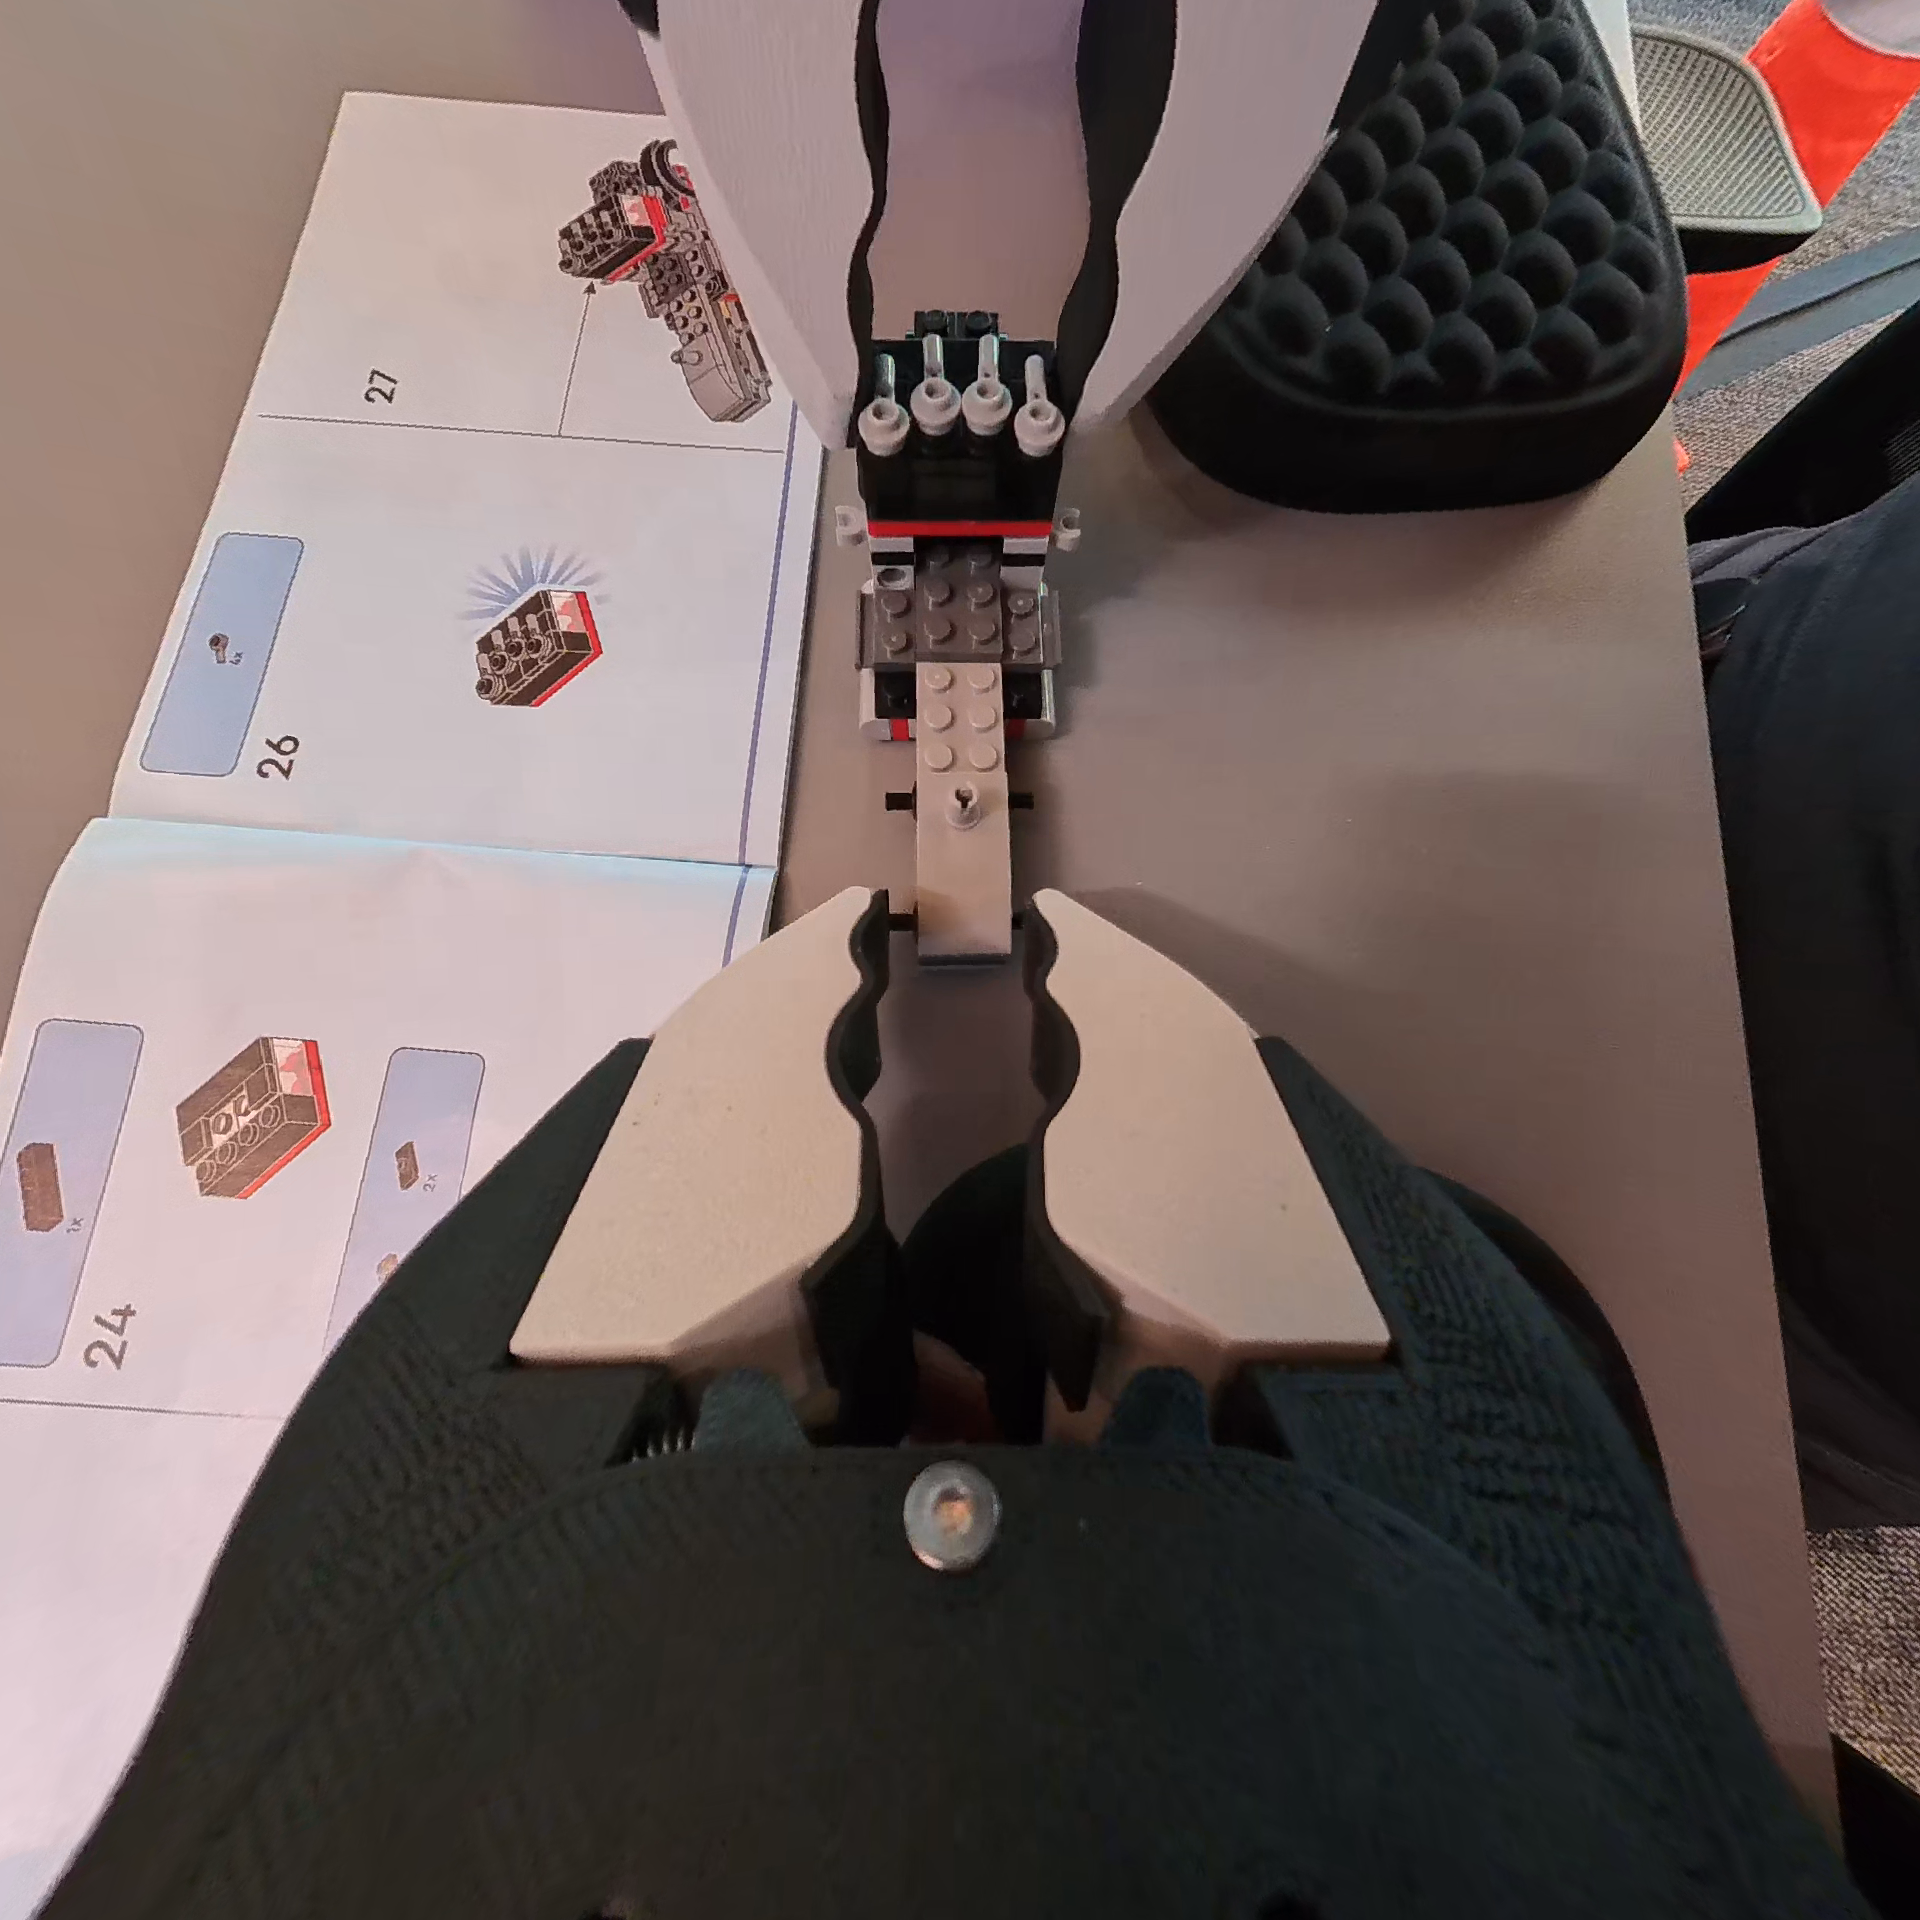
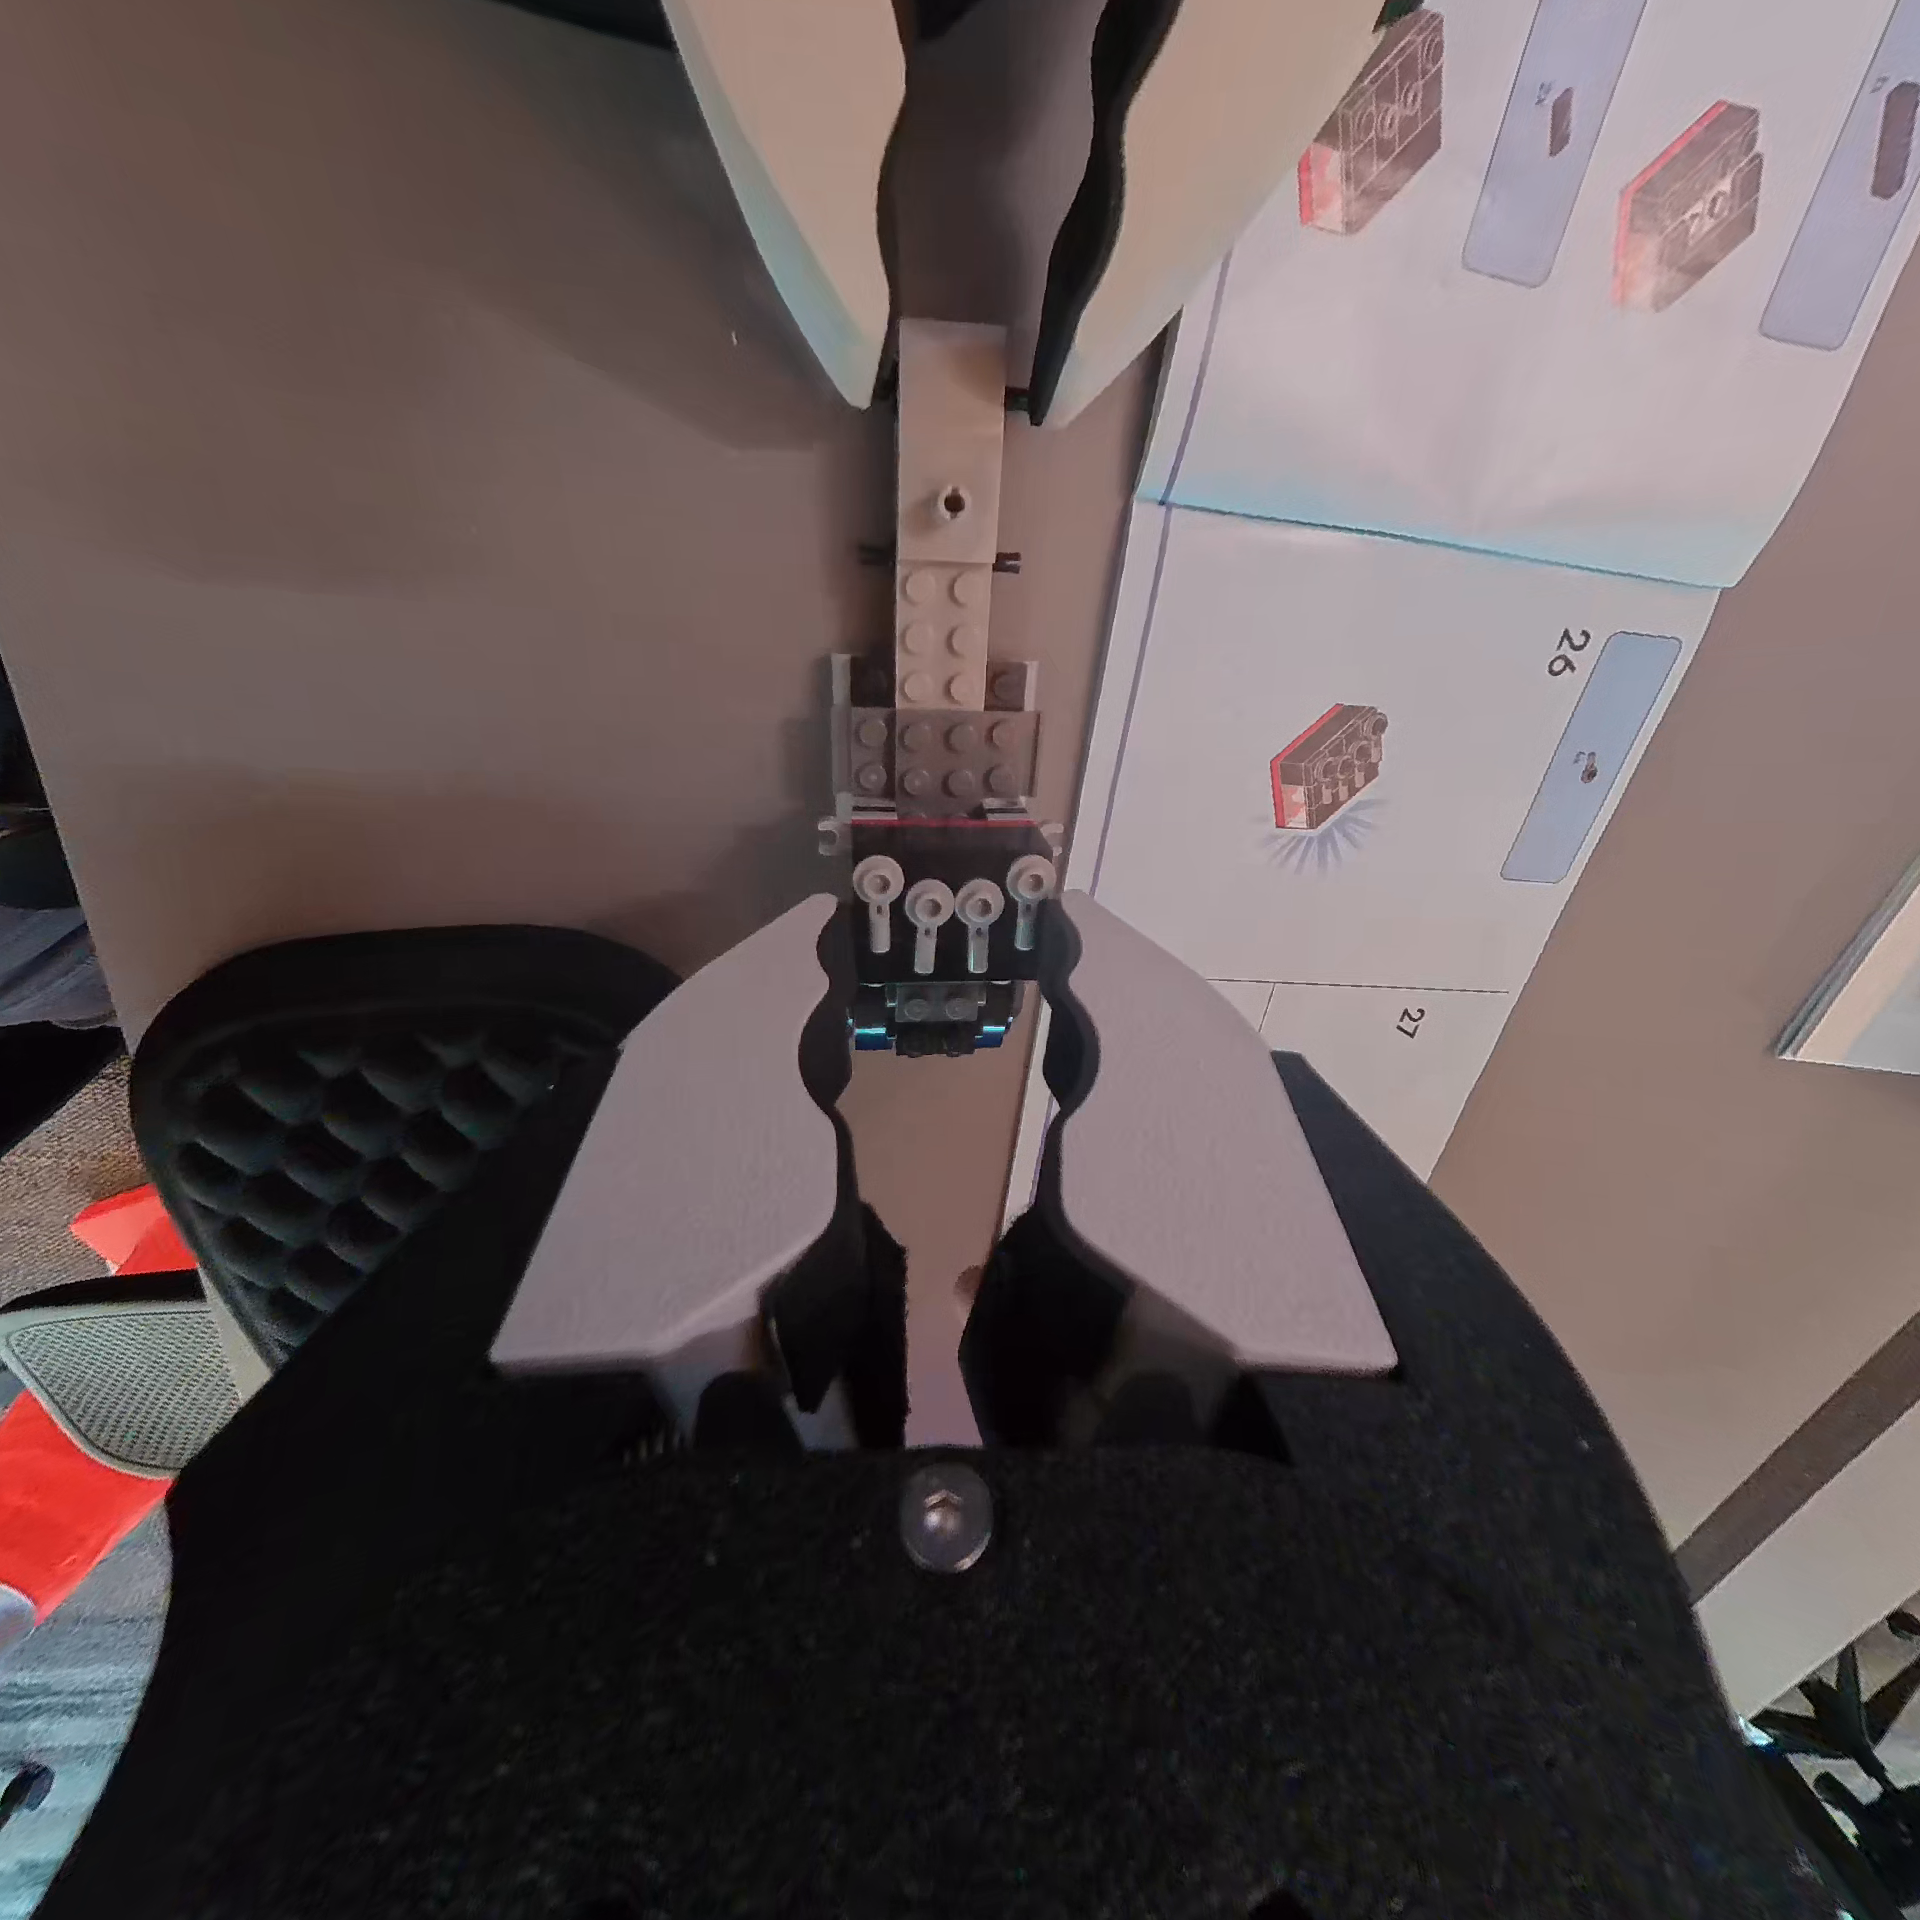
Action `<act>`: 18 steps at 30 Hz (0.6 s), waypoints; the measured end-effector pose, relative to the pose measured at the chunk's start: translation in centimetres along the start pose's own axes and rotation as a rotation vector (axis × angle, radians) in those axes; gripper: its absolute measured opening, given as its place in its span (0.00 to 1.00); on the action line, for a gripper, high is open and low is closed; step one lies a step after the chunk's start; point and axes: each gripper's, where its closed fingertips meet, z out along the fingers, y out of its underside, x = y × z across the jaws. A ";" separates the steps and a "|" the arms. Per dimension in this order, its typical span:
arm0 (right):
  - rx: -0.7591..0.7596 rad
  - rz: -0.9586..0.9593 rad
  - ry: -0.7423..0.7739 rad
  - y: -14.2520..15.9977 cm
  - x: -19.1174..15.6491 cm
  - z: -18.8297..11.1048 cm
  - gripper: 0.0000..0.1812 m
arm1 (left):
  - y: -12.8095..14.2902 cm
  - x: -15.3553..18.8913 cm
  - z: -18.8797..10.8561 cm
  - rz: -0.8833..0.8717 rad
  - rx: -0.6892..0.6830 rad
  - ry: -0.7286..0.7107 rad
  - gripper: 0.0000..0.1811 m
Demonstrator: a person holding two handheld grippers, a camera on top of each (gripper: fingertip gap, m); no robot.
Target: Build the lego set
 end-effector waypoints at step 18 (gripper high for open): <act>-0.064 0.040 0.019 0.0 0.0 0.3 0.19 | 0.0 0.0 0.0 -0.004 -0.002 0.002 0.13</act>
